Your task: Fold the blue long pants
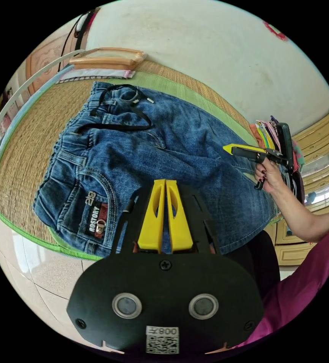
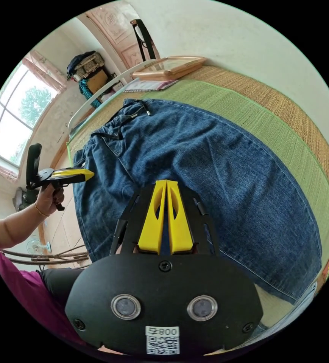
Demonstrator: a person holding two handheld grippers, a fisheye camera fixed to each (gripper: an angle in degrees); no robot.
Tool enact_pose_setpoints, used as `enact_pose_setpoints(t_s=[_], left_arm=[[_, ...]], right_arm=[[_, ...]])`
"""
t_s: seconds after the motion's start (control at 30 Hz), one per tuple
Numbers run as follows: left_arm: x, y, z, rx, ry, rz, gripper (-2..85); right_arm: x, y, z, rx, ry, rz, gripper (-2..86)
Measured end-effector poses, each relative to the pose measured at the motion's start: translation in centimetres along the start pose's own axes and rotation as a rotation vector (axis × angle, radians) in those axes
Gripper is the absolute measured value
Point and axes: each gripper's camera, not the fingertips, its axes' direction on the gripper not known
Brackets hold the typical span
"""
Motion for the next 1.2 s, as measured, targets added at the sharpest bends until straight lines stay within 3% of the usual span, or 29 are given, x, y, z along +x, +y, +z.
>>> enact_pose_setpoints(t_s=[0.23, 0.47, 0.6, 0.87, 1.2], left_arm=[[-5.4, 0.0, 5.3, -0.036, 0.060, -0.124, 0.2], [-6.1, -4.9, 5.2, 0.172, 0.134, -0.037, 2.0], [-6.4, -11.5, 6.9, 0.175, 0.095, 0.048, 4.4], [-5.5, -30.0, 14.0, -0.007, -0.093, 0.162, 6.9], [-2.1, -41.7, 26.0, -0.340, -0.425, 0.311, 9.1]], right_arm=[[-2.7, -0.6, 4.6, -0.114, 0.024, -0.045, 0.1], [-1.6, -1.6, 2.7, -0.059, -0.020, -0.006, 0.2], [1.2, -3.2, -0.1, 0.034, 0.013, 0.026, 0.5], [7.8, -9.7, -2.3, 0.063, 0.136, 0.029, 3.6], [11.9, -19.7, 2.3, -0.027, 0.264, -0.084, 8.3]])
